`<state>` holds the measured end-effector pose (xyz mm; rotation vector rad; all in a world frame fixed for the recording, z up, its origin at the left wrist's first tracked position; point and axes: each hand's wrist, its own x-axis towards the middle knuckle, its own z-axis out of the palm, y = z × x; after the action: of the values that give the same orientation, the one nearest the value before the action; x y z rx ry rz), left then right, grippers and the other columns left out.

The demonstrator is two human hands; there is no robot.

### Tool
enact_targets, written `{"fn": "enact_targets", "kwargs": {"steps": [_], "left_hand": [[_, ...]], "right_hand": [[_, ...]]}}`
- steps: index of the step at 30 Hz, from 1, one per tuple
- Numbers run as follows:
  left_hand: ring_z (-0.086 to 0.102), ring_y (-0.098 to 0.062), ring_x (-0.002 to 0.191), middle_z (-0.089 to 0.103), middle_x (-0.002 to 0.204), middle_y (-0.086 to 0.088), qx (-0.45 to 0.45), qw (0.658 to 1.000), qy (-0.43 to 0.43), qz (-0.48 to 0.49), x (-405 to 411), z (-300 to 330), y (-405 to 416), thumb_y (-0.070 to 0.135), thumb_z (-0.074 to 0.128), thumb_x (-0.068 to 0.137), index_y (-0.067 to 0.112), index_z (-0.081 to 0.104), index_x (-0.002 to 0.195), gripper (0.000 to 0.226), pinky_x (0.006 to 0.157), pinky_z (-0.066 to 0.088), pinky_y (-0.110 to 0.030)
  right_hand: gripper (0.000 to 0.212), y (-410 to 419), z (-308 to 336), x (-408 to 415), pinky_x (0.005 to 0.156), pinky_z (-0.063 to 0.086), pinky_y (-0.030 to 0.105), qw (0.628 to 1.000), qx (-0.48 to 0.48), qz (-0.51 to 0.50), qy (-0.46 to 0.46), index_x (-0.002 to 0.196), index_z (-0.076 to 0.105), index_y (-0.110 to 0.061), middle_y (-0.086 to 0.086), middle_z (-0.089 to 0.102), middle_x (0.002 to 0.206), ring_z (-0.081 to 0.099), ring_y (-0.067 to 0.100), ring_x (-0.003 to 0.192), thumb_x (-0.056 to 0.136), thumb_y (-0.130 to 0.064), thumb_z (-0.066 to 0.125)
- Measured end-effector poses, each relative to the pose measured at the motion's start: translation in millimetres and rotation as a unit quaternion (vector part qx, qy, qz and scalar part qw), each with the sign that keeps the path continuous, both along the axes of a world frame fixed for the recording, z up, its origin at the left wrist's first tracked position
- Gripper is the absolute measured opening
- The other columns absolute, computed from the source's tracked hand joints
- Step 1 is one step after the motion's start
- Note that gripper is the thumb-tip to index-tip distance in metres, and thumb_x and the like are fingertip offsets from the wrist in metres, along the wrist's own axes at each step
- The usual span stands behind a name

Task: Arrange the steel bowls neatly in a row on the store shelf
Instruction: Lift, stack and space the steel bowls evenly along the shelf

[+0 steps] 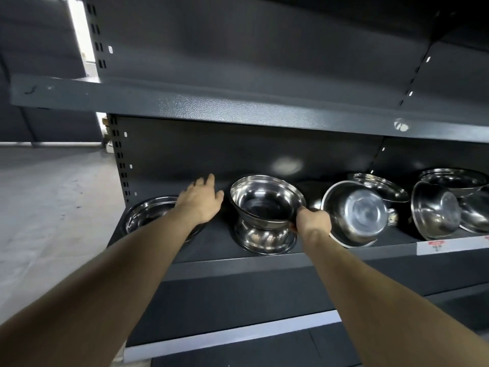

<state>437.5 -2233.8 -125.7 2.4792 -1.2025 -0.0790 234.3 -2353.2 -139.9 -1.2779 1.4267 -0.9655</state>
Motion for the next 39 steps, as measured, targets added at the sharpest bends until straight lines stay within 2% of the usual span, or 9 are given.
{"fn": "enact_targets", "kwargs": {"steps": [4,8,13,20,24,27,31,35,39], "left_hand": [[0.022,-0.032,0.148,0.024,0.161,-0.011,0.095,0.989,-0.115,0.023,25.5,5.2,26.4,0.041,0.027,0.103,0.016,0.022,0.156,0.059,0.119,0.022,-0.050],[0.020,-0.032,0.148,0.023,0.162,-0.007,0.102,0.986,-0.115,0.058,42.2,8.0,54.1,0.042,0.027,0.103,0.021,0.023,0.156,0.057,0.119,0.021,-0.050],[0.024,-0.032,0.146,0.028,0.159,-0.008,0.099,0.983,-0.111,0.107,57.1,5.2,92.7,0.041,0.028,0.102,0.020,0.024,0.155,0.057,0.117,0.025,-0.050],[0.032,-0.034,0.138,0.042,0.149,-0.009,0.106,0.976,-0.114,0.149,74.7,2.3,152.5,0.038,0.029,0.102,0.018,0.038,0.148,0.051,0.109,0.032,-0.049],[0.034,-0.034,0.136,0.044,0.146,-0.011,0.112,0.974,-0.106,0.166,79.8,0.5,174.5,0.038,0.029,0.102,0.015,0.041,0.145,0.050,0.109,0.034,-0.049],[0.032,-0.036,0.138,0.045,0.146,-0.011,0.115,0.973,-0.107,0.167,81.0,-1.5,183.5,0.037,0.028,0.102,0.015,0.041,0.145,0.050,0.109,0.033,-0.049],[0.025,-0.036,0.143,0.041,0.151,-0.010,0.122,0.975,-0.104,0.156,80.6,-4.8,187.4,0.037,0.028,0.102,0.018,0.038,0.148,0.050,0.113,0.028,-0.050],[0.023,-0.036,0.145,0.041,0.151,-0.008,0.122,0.977,-0.107,0.137,78.9,-6.7,183.3,0.037,0.029,0.103,0.018,0.038,0.148,0.050,0.114,0.027,-0.049],[0.021,-0.036,0.146,0.042,0.150,-0.008,0.119,0.979,-0.111,0.119,78.2,-8.5,176.0,0.038,0.031,0.102,0.017,0.041,0.146,0.049,0.114,0.026,-0.049]], "right_hand": [[0.024,5.6,7.4,13.5,0.056,0.049,0.026,1.000,0.009,0.019,0.001,0.100,0.068,0.005,0.013,0.068,0.071,0.061,0.024,0.056,0.091,-0.014,0.056],[0.026,17.4,9.0,39.3,0.045,0.052,0.024,0.998,0.023,0.063,-0.012,0.100,0.067,0.007,0.010,0.062,0.058,0.058,0.018,0.040,0.093,-0.012,0.051],[0.021,41.7,5.3,74.6,0.030,0.036,0.014,0.993,0.028,0.113,-0.014,0.097,0.064,0.004,0.007,0.061,0.055,0.052,0.010,0.030,0.093,-0.014,0.052],[0.017,81.7,-2.3,120.2,0.034,0.041,0.018,0.978,0.036,0.207,0.014,0.097,0.062,0.002,0.011,0.065,0.061,0.057,0.013,0.034,0.093,-0.004,0.046],[0.017,99.2,-11.4,138.0,0.028,0.034,0.012,0.969,0.040,0.242,0.034,0.098,0.060,0.002,0.018,0.068,0.082,0.057,0.017,0.044,0.093,0.001,0.044],[0.010,108.9,-16.2,144.2,0.029,0.035,0.015,0.963,0.028,0.258,0.067,0.089,0.054,-0.004,0.009,0.060,0.068,0.055,0.016,0.051,0.095,-0.001,0.046],[0.014,113.0,-22.0,151.3,0.025,0.033,0.012,0.962,0.044,0.261,0.069,0.089,0.054,-0.004,0.010,0.062,0.071,0.057,0.018,0.048,0.100,-0.007,0.047],[0.021,112.2,-30.8,154.7,0.044,0.053,0.024,0.961,0.048,0.256,0.092,0.099,0.063,0.003,0.014,0.070,0.080,0.067,0.025,0.055,0.101,-0.013,0.050],[0.024,109.5,-43.6,152.5,0.030,0.038,0.015,0.960,0.068,0.256,0.090,0.097,0.064,0.002,0.011,0.066,0.072,0.058,0.015,0.031,0.102,-0.019,0.054]]}}
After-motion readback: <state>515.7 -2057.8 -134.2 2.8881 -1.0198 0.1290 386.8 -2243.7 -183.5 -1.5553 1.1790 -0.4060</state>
